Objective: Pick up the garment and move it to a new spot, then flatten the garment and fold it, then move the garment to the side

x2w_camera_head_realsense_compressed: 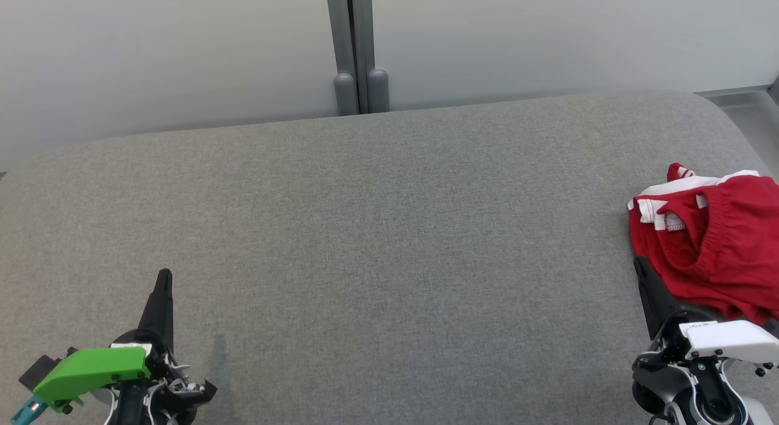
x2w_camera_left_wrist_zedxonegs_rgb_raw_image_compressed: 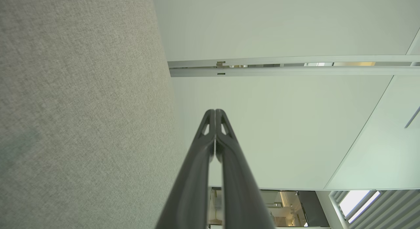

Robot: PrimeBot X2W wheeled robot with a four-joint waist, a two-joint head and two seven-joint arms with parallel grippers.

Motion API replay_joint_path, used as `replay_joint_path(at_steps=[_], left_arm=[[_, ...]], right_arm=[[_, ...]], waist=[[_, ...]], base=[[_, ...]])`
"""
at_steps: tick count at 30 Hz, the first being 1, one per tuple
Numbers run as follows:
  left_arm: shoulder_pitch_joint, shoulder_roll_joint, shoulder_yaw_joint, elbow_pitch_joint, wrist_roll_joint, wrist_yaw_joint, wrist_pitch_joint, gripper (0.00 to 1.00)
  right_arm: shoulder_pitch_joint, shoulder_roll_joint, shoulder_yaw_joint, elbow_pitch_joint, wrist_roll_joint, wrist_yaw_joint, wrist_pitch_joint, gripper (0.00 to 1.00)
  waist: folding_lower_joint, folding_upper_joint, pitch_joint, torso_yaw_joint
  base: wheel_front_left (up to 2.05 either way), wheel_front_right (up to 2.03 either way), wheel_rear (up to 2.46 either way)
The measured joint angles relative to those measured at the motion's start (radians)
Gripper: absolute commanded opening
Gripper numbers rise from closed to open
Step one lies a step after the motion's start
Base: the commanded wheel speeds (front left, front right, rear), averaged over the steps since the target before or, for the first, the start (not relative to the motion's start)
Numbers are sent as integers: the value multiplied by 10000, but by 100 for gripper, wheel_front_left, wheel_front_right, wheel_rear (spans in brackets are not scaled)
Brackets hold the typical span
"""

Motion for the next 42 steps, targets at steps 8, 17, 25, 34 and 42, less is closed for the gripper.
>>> replay_joint_path(at_steps=[8,17,25,34,42], left_arm=[[0,0,0,0,-2,0,0,0],[0,0,0,2,-2,0,0,0],[0,0,0,0,-2,0,0,0],[0,0,0,0,-2,0,0,0],[0,0,0,0,-2,0,0,0]], right_arm=[[0,0,-2,-2,0,0,0,0],[-1,0,-2,-2,0,0,0,0],[-1,0,-2,-2,0,0,0,0],[-1,0,-2,-2,0,0,0,0],[-1,0,-2,-2,0,0,0,0]], waist=[[0,0,0,0],[0,0,0,0],[0,0,0,0],[0,0,0,0],[0,0,0,0]], base=[[0,0,0],[0,0,0],[0,0,0],[0,0,0],[0,0,0]])
